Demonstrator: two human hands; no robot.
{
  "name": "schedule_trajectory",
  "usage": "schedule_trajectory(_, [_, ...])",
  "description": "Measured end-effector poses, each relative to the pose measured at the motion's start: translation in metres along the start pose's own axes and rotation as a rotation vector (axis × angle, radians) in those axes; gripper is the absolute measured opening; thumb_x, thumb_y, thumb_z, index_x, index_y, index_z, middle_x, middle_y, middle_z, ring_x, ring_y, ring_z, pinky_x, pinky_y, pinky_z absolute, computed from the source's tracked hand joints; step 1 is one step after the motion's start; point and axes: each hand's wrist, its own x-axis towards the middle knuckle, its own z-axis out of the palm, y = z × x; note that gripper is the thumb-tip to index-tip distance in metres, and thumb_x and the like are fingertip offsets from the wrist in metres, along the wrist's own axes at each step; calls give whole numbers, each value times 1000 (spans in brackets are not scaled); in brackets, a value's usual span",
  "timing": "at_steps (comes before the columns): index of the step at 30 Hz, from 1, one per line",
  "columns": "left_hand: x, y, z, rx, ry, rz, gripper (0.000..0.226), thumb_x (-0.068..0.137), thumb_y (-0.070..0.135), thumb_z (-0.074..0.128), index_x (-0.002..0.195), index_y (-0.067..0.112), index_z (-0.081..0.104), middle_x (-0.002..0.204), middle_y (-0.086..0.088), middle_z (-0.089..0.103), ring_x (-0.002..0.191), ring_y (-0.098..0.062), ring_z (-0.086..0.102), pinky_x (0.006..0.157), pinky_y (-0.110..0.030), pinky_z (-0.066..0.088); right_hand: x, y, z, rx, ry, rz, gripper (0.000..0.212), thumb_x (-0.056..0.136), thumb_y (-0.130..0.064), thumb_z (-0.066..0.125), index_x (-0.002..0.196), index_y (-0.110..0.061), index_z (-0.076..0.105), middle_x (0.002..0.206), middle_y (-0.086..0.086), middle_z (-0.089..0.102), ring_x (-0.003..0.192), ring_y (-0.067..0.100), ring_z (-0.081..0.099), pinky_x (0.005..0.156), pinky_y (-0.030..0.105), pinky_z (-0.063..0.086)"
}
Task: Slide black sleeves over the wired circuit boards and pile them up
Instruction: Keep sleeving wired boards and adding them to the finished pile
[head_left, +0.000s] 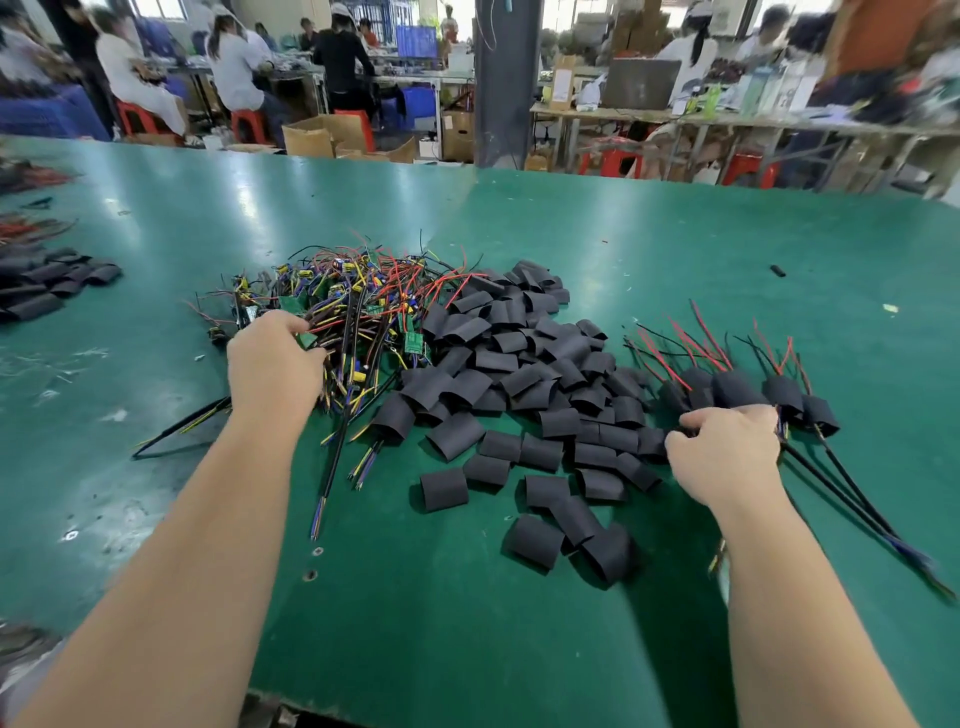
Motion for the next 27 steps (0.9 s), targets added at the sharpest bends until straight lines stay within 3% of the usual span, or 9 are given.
schedule_trajectory(2, [3, -3, -2, -277, 19, -150, 40, 79, 12, 72, 118, 13, 64, 107, -13, 68, 96, -28, 65, 92, -37, 49, 0, 0, -1, 4, 8, 23, 41, 91, -18, 56, 130, -9, 57, 133, 22, 37, 125, 35, 33, 104, 34, 28])
schedule_trajectory(5, [3, 7, -13, -869, 43, -359, 48, 83, -1, 68, 127, 11, 53, 94, -10, 67, 63, -11, 69, 64, -23, 57, -3, -3, -1, 46, 51, -3, 46, 88, -18, 59, 134, -12, 54, 131, 23, 38, 124, 35, 33, 103, 34, 26])
schedule_trajectory(9, [-12, 29, -37, -1225, -28, -255, 47, 88, -8, 60, 129, 9, 45, 87, -3, 64, 59, -7, 67, 64, -20, 55, -8, -7, -3, 192, 164, -61, 39, 86, -11, 58, 124, -12, 61, 127, 20, 40, 116, 34, 40, 97, 34, 33])
schedule_trajectory(13, [-44, 47, -53, -1104, -414, -4, 39, 89, -12, 52, 116, 16, 56, 91, -3, 64, 64, -11, 69, 62, -20, 55, -9, -15, -2, 396, 141, -139, 26, 86, -9, 59, 108, -15, 69, 100, 7, 62, 82, 19, 56, 75, 26, 38])
schedule_trajectory(16, [-63, 53, -56, -963, -751, 122, 44, 89, -13, 51, 113, 23, 60, 93, -4, 62, 70, -19, 70, 65, -23, 56, -20, -33, 0, 917, -208, -99, 21, 87, 0, 60, 103, -6, 71, 82, 7, 71, 61, 11, 56, 60, 23, 48])
schedule_trajectory(20, [-80, 54, -47, -713, -1044, 242, 50, 89, -16, 50, 122, 21, 57, 94, -6, 61, 77, -26, 71, 69, -28, 57, -34, -45, 3, 1556, -694, -133, 55, 69, 5, 68, 122, -7, 59, 104, 16, 69, 62, 13, 56, 54, 19, 46])
schedule_trajectory(23, [-86, 52, -42, -602, -1159, 261, 49, 90, -17, 45, 120, 19, 56, 94, -6, 59, 77, -25, 71, 68, -28, 56, -34, -46, 3, 1637, -720, -247, 61, 69, 7, 69, 122, -19, 60, 99, 12, 68, 67, 13, 60, 58, 19, 48])
schedule_trajectory(25, [-86, 51, -41, -521, -1192, 281, 49, 91, -17, 42, 119, 20, 57, 95, -7, 59, 77, -24, 70, 71, -30, 57, -35, -47, 1, 1616, -656, -269, 49, 72, -2, 67, 119, -17, 63, 81, 4, 67, 66, 12, 63, 58, 17, 48])
schedule_trajectory(27, [-86, 51, -38, -423, -1182, 322, 46, 92, -14, 42, 118, 21, 58, 96, -6, 61, 76, -19, 69, 72, -31, 55, -35, -48, 2, 1602, -593, -260, 35, 74, -11, 65, 108, -13, 67, 75, 1, 68, 66, 11, 66, 58, 15, 50])
